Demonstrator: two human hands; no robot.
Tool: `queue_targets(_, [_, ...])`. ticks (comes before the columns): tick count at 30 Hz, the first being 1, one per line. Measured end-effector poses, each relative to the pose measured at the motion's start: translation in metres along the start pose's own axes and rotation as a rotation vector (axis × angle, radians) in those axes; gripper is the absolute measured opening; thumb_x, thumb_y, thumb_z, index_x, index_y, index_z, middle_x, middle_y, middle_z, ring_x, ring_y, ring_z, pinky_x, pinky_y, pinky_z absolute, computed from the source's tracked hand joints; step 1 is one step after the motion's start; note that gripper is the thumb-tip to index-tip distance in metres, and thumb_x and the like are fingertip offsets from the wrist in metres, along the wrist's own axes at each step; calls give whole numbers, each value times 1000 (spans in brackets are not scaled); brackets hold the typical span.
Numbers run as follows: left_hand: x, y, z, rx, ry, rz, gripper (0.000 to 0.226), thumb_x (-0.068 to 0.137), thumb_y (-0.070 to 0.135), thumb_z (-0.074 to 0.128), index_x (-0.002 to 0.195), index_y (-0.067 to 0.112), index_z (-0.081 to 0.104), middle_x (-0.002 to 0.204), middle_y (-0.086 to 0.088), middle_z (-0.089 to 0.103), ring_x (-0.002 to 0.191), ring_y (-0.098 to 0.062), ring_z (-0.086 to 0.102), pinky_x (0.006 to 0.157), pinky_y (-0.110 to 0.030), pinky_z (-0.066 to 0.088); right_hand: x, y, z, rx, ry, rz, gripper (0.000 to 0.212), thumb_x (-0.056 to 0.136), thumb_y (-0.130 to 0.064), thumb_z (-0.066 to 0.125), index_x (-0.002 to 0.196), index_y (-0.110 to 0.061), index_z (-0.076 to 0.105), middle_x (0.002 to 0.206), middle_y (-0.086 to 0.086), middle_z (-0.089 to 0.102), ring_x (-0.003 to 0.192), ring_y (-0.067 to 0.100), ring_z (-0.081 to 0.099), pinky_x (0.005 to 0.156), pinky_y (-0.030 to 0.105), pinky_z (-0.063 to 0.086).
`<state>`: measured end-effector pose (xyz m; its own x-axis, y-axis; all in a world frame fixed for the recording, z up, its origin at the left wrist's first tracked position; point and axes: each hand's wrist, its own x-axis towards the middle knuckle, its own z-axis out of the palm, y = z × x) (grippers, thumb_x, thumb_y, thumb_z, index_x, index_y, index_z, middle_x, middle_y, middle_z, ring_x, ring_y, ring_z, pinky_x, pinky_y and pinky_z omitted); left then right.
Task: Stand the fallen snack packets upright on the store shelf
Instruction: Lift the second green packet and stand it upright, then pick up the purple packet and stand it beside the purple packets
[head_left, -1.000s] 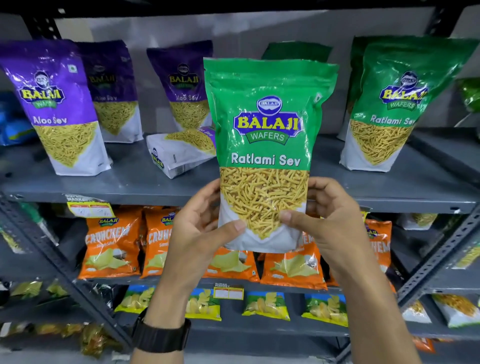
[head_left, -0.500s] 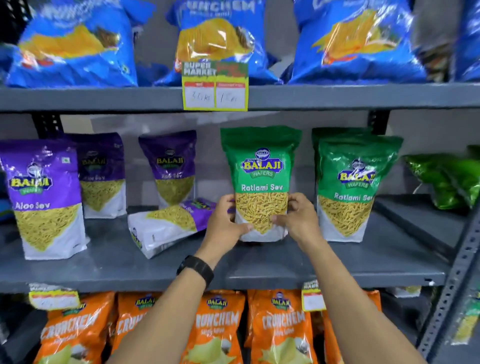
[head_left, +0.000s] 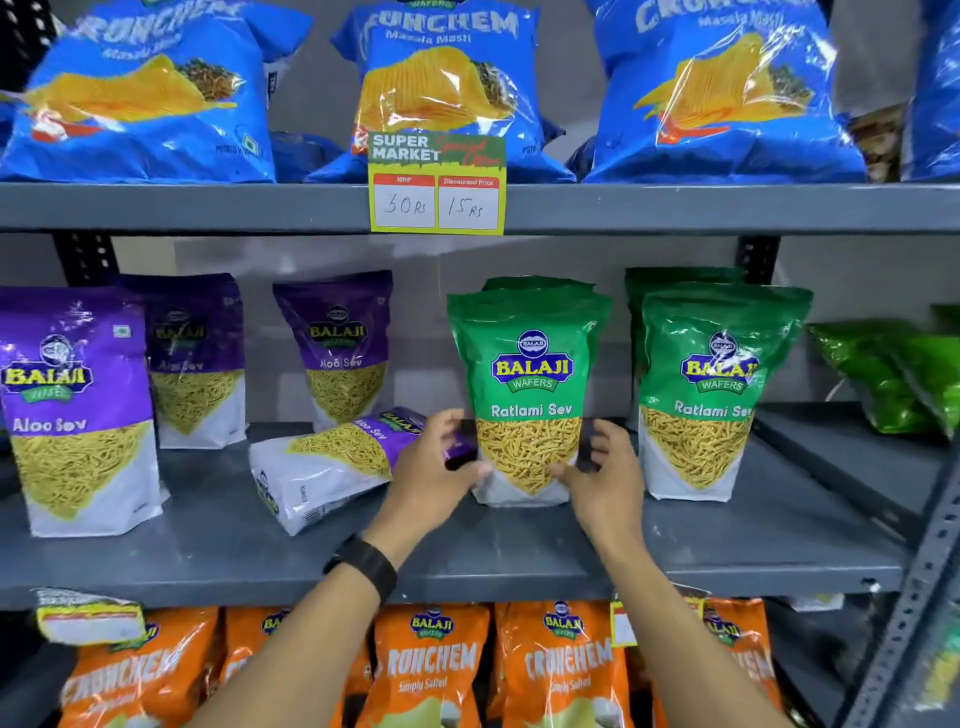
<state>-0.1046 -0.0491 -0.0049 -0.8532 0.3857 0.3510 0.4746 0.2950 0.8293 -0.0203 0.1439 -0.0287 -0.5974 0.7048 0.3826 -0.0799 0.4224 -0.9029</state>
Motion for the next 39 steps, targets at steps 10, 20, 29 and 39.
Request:
queue_targets(10, [40, -33, -193, 455, 96, -444, 12, 85, 22, 64, 94, 26, 70, 103, -17, 64, 89, -29, 61, 77, -36, 44, -76, -85, 85, 454, -548, 539, 7, 92, -8, 73, 94, -9, 67, 86, 15, 65, 68, 25, 65, 61, 34, 61])
queue_targets(20, [17, -43, -197, -132, -140, -744, 26, 92, 32, 63, 73, 16, 58, 53, -7, 66, 43, -20, 68, 46, -19, 53, -83, -104, 187, 584, -565, 798, 58, 88, -21, 79, 140, -8, 56, 133, 21, 69, 96, 36, 72, 64, 44, 57])
queue_targets(29, [-47, -25, -179, -203, -58, -578, 34, 72, 37, 77, 101, 18, 75, 96, -9, 74, 87, -26, 67, 74, -32, 53, -116, -107, 127, 578, -508, 619, 25, 90, -3, 74, 115, -8, 70, 102, 9, 79, 87, 31, 76, 67, 36, 62])
queue_targets(39, [-177, 5, -125, -391, 204, -248, 29, 95, 8, 71, 120, 24, 74, 109, 7, 85, 101, -10, 80, 84, -26, 59, -179, -108, 32, 571, -546, 208, 54, 98, 4, 62, 137, -32, 63, 117, -10, 81, 107, 7, 77, 76, 18, 60])
